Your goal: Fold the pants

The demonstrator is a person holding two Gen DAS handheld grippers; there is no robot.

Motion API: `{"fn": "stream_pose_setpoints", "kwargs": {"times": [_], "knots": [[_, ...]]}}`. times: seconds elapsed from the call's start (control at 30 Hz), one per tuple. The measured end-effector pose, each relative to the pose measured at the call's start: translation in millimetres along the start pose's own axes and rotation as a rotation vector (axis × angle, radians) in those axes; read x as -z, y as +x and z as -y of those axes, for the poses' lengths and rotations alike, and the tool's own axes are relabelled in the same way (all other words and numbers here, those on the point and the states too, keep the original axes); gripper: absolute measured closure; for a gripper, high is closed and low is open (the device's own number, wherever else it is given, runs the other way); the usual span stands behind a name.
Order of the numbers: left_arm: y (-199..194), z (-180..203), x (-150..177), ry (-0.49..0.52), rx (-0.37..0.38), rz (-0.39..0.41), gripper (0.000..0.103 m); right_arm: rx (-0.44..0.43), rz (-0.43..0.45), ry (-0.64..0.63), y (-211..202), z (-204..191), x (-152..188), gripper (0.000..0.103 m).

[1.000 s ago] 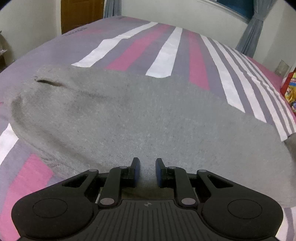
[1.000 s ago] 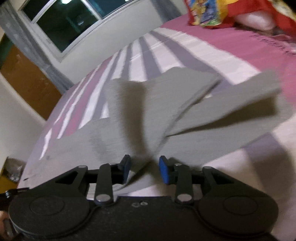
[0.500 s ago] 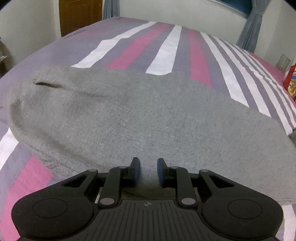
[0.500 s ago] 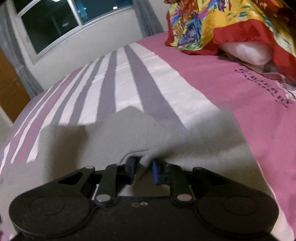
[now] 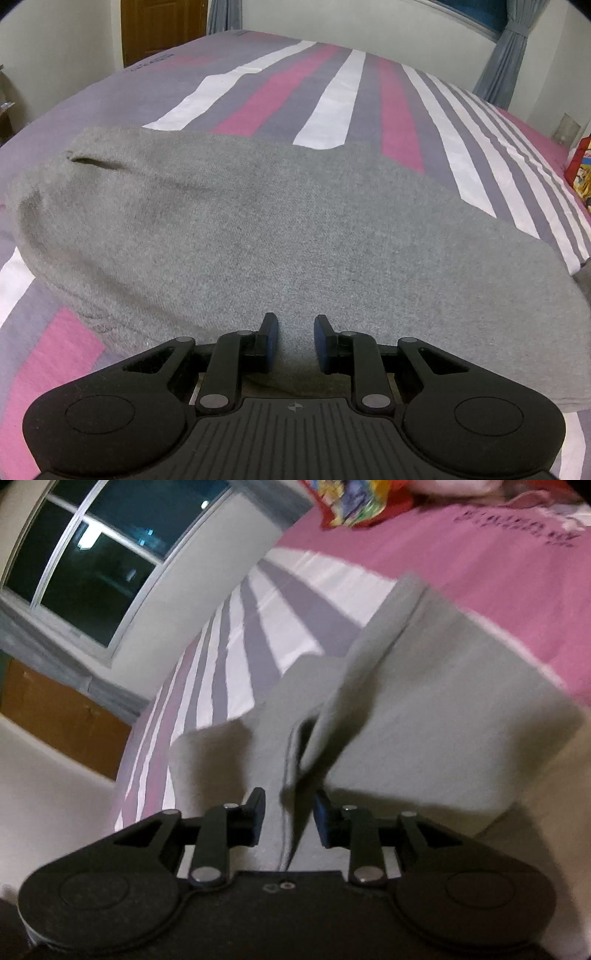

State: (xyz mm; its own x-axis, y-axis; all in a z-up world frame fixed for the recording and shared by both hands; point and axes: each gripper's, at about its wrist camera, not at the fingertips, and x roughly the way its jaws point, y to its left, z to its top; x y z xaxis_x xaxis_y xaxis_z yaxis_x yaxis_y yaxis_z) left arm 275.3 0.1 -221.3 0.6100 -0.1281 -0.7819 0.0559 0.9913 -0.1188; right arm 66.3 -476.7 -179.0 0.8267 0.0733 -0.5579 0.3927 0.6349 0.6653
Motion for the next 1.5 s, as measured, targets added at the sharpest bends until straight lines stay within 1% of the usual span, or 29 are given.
{"fn": "stream_pose_setpoints", "kwargs": {"times": [0.07,0.1,0.13,0.2,0.27,0.3,0.37,0.4,0.47,0.5,0.53,0.6,0.63,0.67,0.8,0.87,0.93,0.97,1.03,1.1,1.13,1.2,1.23,1.27,1.33,1.37,1.4,1.43,1.5], "knots": [[-0.1,-0.2,0.3,-0.002,0.000,0.000,0.080,-0.014,-0.028,-0.015,14.7,-5.1,-0.1,0.074],[-0.1,0.1,0.5,-0.002,0.000,0.000,0.080,-0.020,-0.040,-0.013,20.4,-8.1,-2.7,0.077],[-0.1,0.0,0.5,-0.002,0.000,0.000,0.080,-0.031,-0.046,-0.019,23.3,-12.1,-3.2,0.085],[0.0,-0.2,0.7,-0.005,0.002,0.000,0.080,-0.080,-0.028,-0.062,22.7,-26.6,-4.3,0.090],[0.7,-0.3,0.9,-0.002,0.001,0.000,0.080,-0.110,-0.023,-0.103,24.5,-37.3,-8.4,0.091],[1.1,-0.1,1.0,0.001,0.000,0.001,0.080,-0.107,-0.023,-0.114,28.2,-40.3,-12.3,0.091],[0.8,0.3,1.0,0.000,-0.001,0.001,0.080,-0.062,-0.007,-0.121,37.6,-42.7,-21.3,0.085],[0.3,0.3,0.9,-0.002,0.000,0.001,0.080,-0.032,0.008,-0.126,43.3,-42.0,-26.8,0.075],[-0.1,-0.4,1.0,-0.003,0.003,0.001,0.080,0.036,0.025,-0.134,58.7,-41.8,-40.2,0.074],[-0.4,-1.0,0.5,-0.003,0.004,0.000,0.080,0.037,0.030,-0.121,62.3,-41.0,-42.9,0.075],[-0.3,-1.2,0.3,-0.003,0.006,0.000,0.080,0.032,0.044,-0.117,64.0,-42.5,-46.0,0.084],[-0.1,-1.1,-0.3,-0.002,0.006,-0.003,0.080,0.069,0.069,-0.174,62.5,-53.3,-49.2,0.096],[0.0,-0.7,-0.7,-0.002,0.005,-0.003,0.080,0.072,0.086,-0.204,58.3,-60.6,-49.3,0.097],[0.0,-0.5,-0.8,-0.002,0.004,-0.004,0.080,0.060,0.132,-0.251,47.6,-70.4,-48.8,0.097],[-0.5,-0.6,0.1,-0.002,0.008,0.001,0.080,0.080,0.356,-0.457,-10.1,-100.2,-39.9,0.097],[-0.8,-1.2,0.8,-0.006,0.011,0.004,0.080,0.105,0.405,-0.572,-37.6,-103.8,-22.7,0.097],[-0.7,-1.7,1.7,-0.006,0.012,0.006,0.080,0.144,0.379,-0.606,-47.3,-89.9,-6.5,0.097],[-0.6,-1.4,2.0,-0.005,0.011,0.007,0.080,0.168,0.339,-0.590,-45.8,-75.2,-0.2,0.097],[-0.8,-1.0,2.4,-0.003,0.009,0.007,0.080,0.232,0.230,-0.497,-35.6,-38.4,9.3,0.097],[-0.9,-0.8,2.8,-0.003,0.007,0.006,0.080,0.259,0.141,-0.378,-24.4,-3.7,12.7,0.095],[-1.1,-0.5,3.1,0.000,0.006,0.006,0.080,0.261,0.124,-0.326,-22.8,8.0,14.5,0.093],[-1.4,0.2,3.2,0.007,0.004,0.006,0.080,0.250,0.129,-0.275,-23.6,16.5,13.9,0.092],[-1.5,0.4,3.2,0.008,0.002,0.005,0.080,0.247,0.132,-0.264,-24.8,16.6,11.3,0.086],[-2.0,0.7,3.3,0.007,0.001,0.005,0.080,0.244,0.138,-0.252,-26.2,15.9,8.4,0.084],[-2.9,0.9,3.3,0.006,-0.002,0.004,0.080,0.228,0.157,-0.214,-31.0,18.4,1.8,0.080],[-2.9,1.7,3.2,0.011,-0.003,0.005,0.080,0.222,0.155,-0.187,-29.9,21.1,-1.9,0.080],[-2.6,2.2,3.3,0.019,-0.006,0.007,0.080,0.215,0.142,-0.166,-27.5,22.8,-4.0,0.083],[-2.6,3.0,3.2,0.022,-0.007,0.007,0.080,0.207,0.118,-0.155,-24.4,20.8,-6.7,0.091],[-2.6,2.9,2.9,0.019,-0.007,0.005,0.080,0.205,0.106,-0.189,-25.6,13.5,-3.1,0.097]]}}
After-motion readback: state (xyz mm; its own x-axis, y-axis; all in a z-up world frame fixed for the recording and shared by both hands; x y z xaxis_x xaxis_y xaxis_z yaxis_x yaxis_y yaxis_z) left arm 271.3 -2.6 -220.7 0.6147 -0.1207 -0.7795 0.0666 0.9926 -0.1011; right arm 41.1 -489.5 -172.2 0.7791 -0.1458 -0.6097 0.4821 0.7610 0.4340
